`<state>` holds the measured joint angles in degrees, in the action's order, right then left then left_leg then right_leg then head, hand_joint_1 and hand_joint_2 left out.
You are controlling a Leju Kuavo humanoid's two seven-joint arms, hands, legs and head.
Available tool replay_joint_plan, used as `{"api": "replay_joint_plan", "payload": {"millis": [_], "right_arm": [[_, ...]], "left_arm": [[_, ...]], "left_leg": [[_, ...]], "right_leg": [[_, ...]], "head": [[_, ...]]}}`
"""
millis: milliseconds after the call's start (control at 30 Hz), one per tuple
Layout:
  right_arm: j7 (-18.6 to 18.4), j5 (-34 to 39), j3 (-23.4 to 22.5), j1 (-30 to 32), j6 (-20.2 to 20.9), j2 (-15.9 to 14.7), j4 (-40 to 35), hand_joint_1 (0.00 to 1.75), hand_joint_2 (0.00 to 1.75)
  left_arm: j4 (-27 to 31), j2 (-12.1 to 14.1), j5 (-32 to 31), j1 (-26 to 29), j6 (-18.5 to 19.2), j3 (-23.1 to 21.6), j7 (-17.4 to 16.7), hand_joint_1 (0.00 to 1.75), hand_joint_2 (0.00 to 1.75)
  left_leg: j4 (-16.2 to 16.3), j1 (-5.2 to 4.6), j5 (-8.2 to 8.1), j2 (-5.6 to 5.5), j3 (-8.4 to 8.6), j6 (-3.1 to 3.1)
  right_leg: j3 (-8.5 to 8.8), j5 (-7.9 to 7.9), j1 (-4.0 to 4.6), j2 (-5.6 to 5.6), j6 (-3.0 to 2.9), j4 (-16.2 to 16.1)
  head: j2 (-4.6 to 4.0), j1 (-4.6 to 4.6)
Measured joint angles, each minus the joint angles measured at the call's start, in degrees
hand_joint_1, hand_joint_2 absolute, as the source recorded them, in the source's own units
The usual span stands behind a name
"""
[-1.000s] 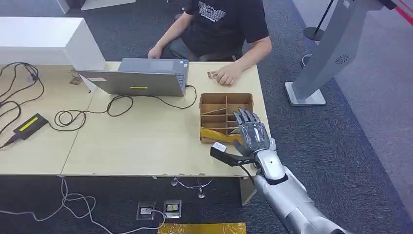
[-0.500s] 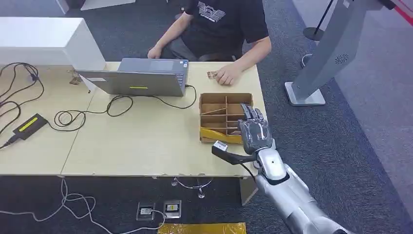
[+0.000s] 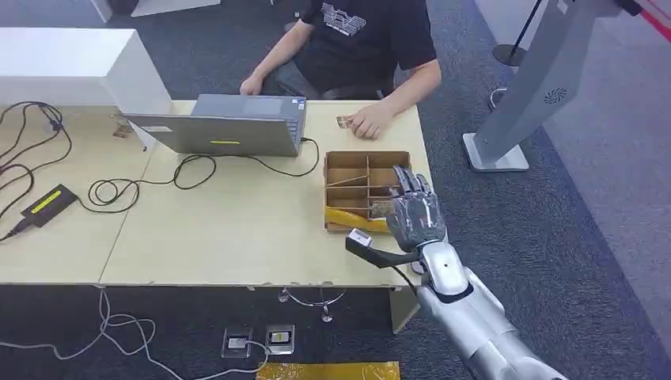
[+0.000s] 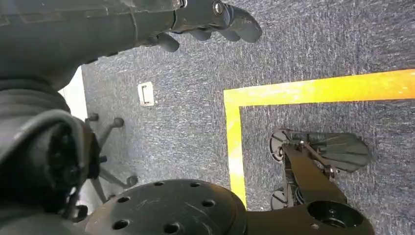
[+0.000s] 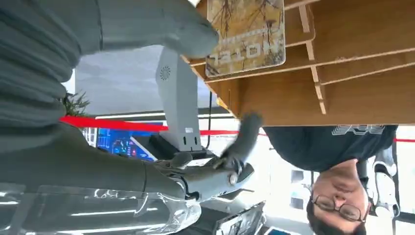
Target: Pass the card to the sensor for recognition and then transmit it.
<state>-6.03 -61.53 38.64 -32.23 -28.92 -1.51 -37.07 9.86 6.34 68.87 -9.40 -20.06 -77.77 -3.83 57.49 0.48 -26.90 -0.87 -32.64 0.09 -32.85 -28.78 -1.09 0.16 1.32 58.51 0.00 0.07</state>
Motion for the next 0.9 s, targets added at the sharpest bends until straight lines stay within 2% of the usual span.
{"api": "replay_joint_plan", "payload": {"millis": [567,667,900], "right_arm": [[1.40,-0.26,-1.01,0.09,-1.42,-0.09,-0.68,0.00,1.75],[1.44,-0.24,-1.25,0.09,-0.24,0.02,-0.68,0.00,1.75],[1.44,-0.26,-1.27,-0.20,5.42,1.12,-0.66,0.00,1.75]], "left_arm": [[0.00,-0.02,0.15,0.00,0.02,0.00,0.04,0.00,0.00],[0.00,-0.02,0.31,0.00,-0.02,0.00,0.02,0.00,0.00],[0.00,-0.04,0.66,-0.01,-0.66,0.00,-0.09,0.00,0.00]], "left_leg": [[0.00,0.00,0.00,0.00,0.00,0.00],[0.00,0.00,0.00,0.00,0.00,0.00],[-0.01,0.00,0.00,-0.01,-0.01,0.00]], "right_leg": [[0.01,0.00,0.00,-0.01,0.00,0.00],[0.02,0.00,0.00,-0.01,0.00,0.00],[0.01,0.00,0.00,-0.01,0.00,0.01]], "head": [[0.00,0.00],[0.00,0.00],[0.00,0.00]]}}
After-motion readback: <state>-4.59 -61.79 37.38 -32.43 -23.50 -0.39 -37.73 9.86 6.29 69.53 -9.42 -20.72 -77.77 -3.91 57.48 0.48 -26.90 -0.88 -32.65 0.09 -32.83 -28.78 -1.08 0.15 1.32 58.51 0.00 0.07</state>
